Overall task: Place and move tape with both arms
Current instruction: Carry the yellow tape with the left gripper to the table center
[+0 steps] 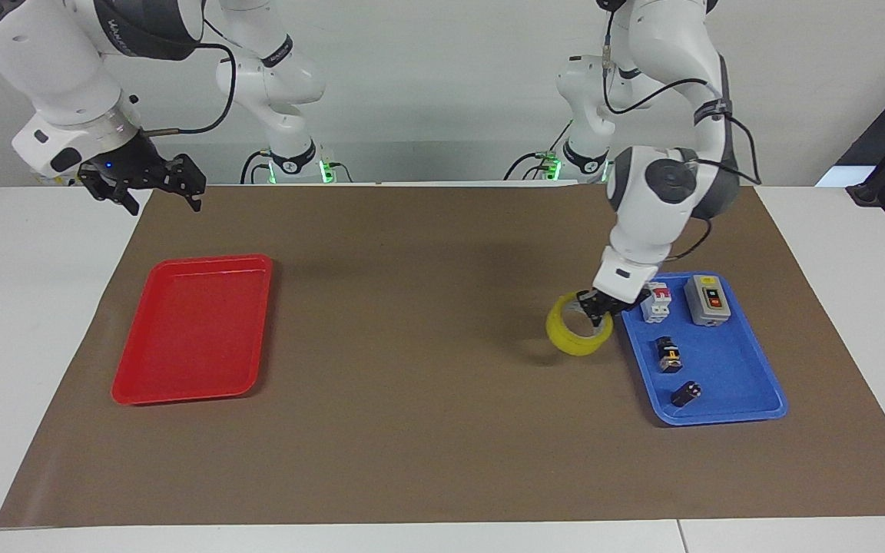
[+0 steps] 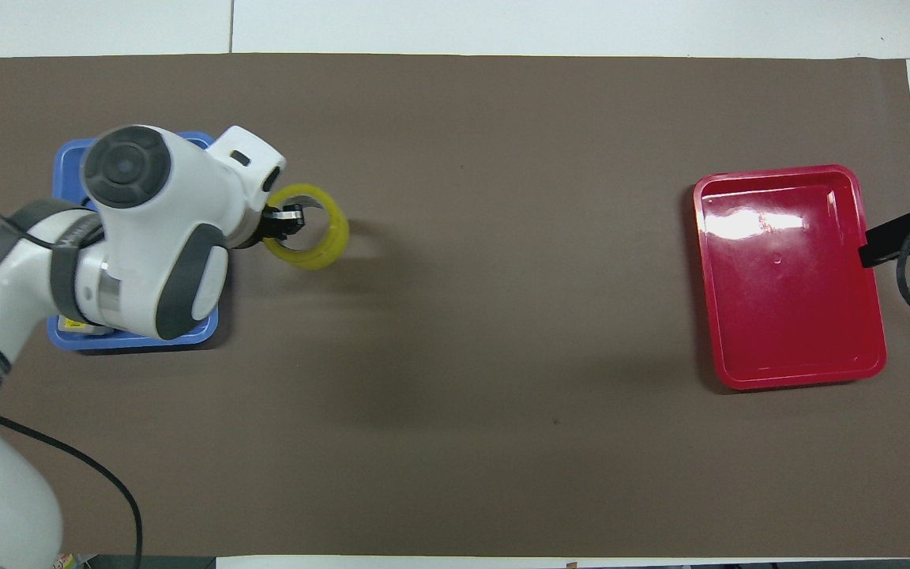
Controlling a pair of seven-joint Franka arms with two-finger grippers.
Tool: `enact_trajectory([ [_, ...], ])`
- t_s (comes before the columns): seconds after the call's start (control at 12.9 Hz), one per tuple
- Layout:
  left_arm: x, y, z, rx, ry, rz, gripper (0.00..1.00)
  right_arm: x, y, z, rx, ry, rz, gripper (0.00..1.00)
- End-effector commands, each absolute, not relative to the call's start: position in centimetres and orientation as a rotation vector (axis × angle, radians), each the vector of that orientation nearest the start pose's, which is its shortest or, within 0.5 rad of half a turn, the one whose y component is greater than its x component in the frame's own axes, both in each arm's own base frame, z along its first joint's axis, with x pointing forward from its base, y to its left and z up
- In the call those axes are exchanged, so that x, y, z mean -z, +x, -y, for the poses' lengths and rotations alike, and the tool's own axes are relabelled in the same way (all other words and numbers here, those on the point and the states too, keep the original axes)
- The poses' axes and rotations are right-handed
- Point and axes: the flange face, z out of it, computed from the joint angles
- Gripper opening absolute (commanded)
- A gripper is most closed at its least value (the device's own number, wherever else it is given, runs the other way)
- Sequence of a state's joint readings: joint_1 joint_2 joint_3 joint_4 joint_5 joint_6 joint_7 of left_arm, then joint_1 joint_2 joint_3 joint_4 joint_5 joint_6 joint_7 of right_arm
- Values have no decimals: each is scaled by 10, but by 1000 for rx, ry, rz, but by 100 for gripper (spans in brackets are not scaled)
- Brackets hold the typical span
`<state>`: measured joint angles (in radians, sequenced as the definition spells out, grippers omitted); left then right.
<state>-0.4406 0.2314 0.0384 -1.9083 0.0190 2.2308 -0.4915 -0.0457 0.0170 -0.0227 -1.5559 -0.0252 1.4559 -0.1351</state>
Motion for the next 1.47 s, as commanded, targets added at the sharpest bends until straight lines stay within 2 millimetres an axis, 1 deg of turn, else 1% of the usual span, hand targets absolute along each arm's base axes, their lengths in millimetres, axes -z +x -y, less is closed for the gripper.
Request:
enact_trajectory([
  [0.0, -370, 553, 297, 207, -3129, 119, 0, -613, 538, 41, -184, -3134, 126, 100],
  [0.15, -344, 541, 352, 281, -3060, 157, 0, -613, 538, 40, -184, -3134, 129, 100],
  [0.23, -340, 533, 372, 333, -3071, 165, 0, -613, 538, 39, -184, -3134, 131, 100],
  [0.31, -337, 531, 378, 345, -3076, 166, 0, -613, 538, 40, -184, -3134, 131, 100],
  [0.46, -331, 522, 408, 354, -3085, 97, 0, -613, 538, 40, -184, -3134, 131, 100],
  [0.54, -326, 520, 413, 355, -3088, 81, 0, -613, 538, 39, -184, -3134, 134, 100],
  [0.62, -326, 517, 417, 358, -3093, 66, 0, -613, 538, 38, -184, -3134, 131, 100],
  [0.7, -326, 517, 418, 354, -3099, 64, 7, -613, 538, 38, -182, -3134, 134, 100],
  [0.77, -324, 516, 418, 349, -3098, 63, 56, -611, 537, 36, -191, -3133, 134, 100],
  [0.85, -325, 517, 417, 353, -3100, 67, 68, -605, 534, 24, -213, -3130, 169, 100],
  [0.93, -333, 518, 414, 360, -3102, 75, 75, -605, 532, 13, -206, -3133, 194, 100],
  [1.01, -351, 517, 409, 378, -3110, 89, 100, -606, 533, 10, -194, -3132, 206, 100],
  [1.08, -362, 517, 394, 380, -3107, 113, 100, -607, 538, 9, -155, -3104, 208, 100],
  [1.16, -386, 525, 367, 410, -3113, 167, 100, -611, 547, 0, -34, -3052, 180, 100],
  [1.24, -401, 526, 345, 413, -3107, 175, 100, -610, 553, -16, 20, -3036, 146, 100],
  [1.39, -424, 529, 296, 332, -3056, 148, 100, -590, 570, -88, 29, -3032, 67, 100],
])
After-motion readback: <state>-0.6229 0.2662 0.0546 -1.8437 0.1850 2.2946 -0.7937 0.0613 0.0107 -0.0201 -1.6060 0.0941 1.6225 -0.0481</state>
